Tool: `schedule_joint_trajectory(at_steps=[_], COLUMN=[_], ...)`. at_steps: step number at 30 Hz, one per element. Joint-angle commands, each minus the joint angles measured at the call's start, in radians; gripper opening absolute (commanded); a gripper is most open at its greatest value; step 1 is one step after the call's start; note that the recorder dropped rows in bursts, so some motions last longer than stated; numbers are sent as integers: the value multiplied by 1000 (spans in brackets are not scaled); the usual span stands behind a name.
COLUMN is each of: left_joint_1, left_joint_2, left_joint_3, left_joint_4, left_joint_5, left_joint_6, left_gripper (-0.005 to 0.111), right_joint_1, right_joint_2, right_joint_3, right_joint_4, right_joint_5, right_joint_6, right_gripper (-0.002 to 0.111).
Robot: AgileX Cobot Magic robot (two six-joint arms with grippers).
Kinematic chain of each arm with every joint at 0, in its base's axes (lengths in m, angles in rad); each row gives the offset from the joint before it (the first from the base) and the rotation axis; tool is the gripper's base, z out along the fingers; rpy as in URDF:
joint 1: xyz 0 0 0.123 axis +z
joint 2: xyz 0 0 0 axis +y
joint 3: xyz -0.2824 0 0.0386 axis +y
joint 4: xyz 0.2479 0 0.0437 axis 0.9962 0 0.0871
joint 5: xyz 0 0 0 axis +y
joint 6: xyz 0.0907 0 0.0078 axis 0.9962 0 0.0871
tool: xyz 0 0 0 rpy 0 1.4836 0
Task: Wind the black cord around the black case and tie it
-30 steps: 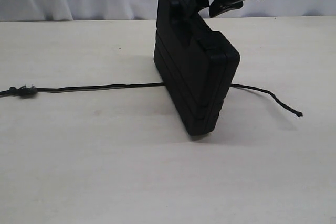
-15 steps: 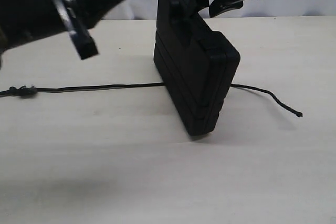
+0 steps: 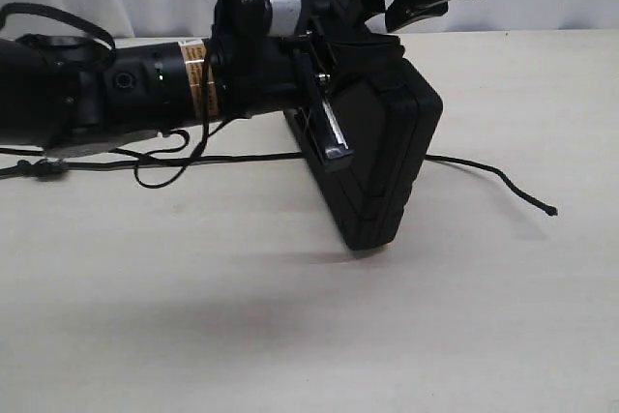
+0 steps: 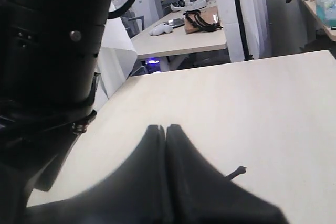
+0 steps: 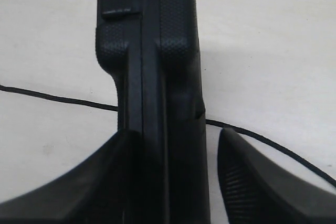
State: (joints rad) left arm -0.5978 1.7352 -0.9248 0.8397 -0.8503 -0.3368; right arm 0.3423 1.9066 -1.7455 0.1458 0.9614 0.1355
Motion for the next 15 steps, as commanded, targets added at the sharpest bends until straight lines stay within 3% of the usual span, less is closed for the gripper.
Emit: schedule_joint_trajectory(at_steps=[1, 4, 15], left_joint_1=[-49, -55, -55], left_joint_2=[50, 96, 110], left_joint_3=[-8, -8, -8], left_joint_4=[-177, -233, -213], left_joint_5=[5, 2, 67], left_joint_6=[129, 134, 132], left_gripper=[0, 0, 0], right_joint_1=[-5, -5, -5], right_joint_2=[34, 34, 34], right_joint_3=[19, 19, 19], right_joint_4=[-49, -49, -49], right_joint_5=[29, 29, 29], right_joint_6=[-16, -16, -16], right_gripper=[47, 47, 47])
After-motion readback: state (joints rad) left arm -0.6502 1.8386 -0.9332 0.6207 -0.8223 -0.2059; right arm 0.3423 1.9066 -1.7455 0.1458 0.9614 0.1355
